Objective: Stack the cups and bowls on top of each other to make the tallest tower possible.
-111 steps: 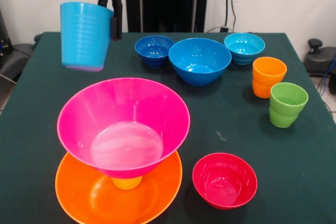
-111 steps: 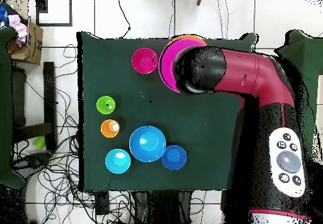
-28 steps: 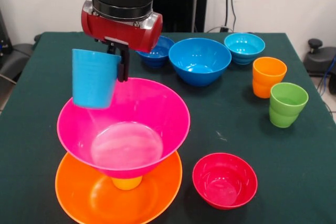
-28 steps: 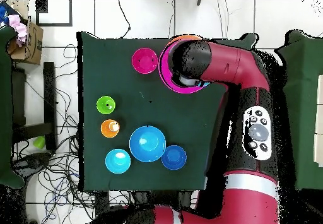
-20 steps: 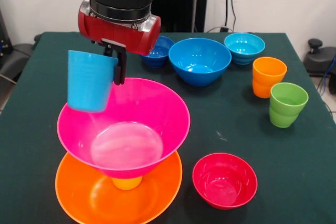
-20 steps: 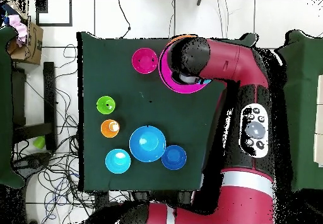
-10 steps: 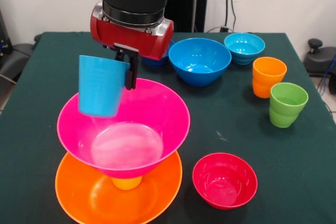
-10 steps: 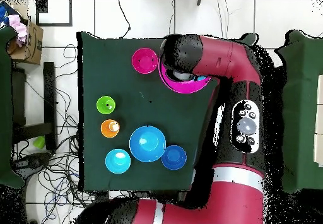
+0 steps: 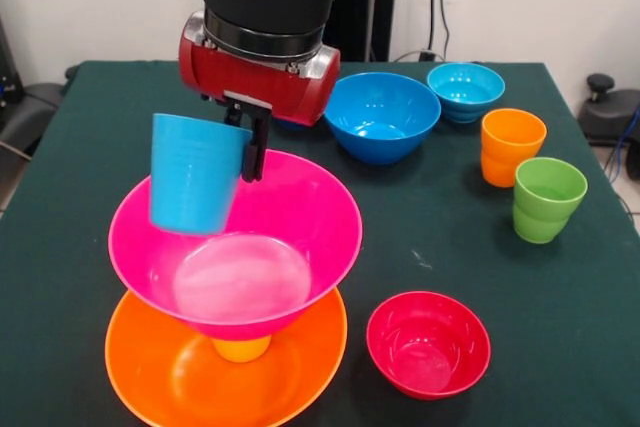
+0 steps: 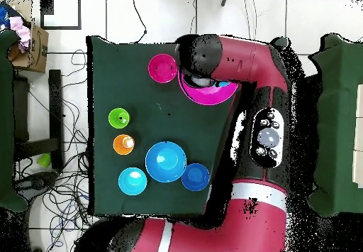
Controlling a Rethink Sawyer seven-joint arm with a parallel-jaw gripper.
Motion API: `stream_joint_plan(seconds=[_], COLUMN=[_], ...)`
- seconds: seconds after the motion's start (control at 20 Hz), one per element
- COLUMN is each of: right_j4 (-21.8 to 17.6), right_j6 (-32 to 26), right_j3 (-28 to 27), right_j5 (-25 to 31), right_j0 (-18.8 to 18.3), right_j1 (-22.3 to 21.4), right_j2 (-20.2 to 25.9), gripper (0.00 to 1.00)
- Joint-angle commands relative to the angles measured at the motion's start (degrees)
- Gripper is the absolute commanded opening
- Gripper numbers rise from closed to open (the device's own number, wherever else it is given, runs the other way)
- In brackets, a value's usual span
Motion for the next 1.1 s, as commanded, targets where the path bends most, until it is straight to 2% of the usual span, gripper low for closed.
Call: stream_joint_plan(seconds=[0.05,0.35,0.4,0.95,1.05,1.1], right_j4=[0.9,1.7,2.1,3.4,3.8,3.9], right_j6=[9.4,8.7,8.3,6.6,7.2,6.8], right_j3=[-1.6,-1.6,-1.3,0.3,0.6,0.6], right_j5=[3.8,4.0,3.9,4.6,2.5,3.2], right_j0=[1.6,1.8,1.9,2.0,1.8,1.8], right_j1=[1.8,2.0,1.9,1.2,1.0,0.5], right_j2=[1.1,0.5,0.1,-0.1,-0.1,-0.2], gripper=[0.00,0.00,1.00,1.00,1.00,1.00])
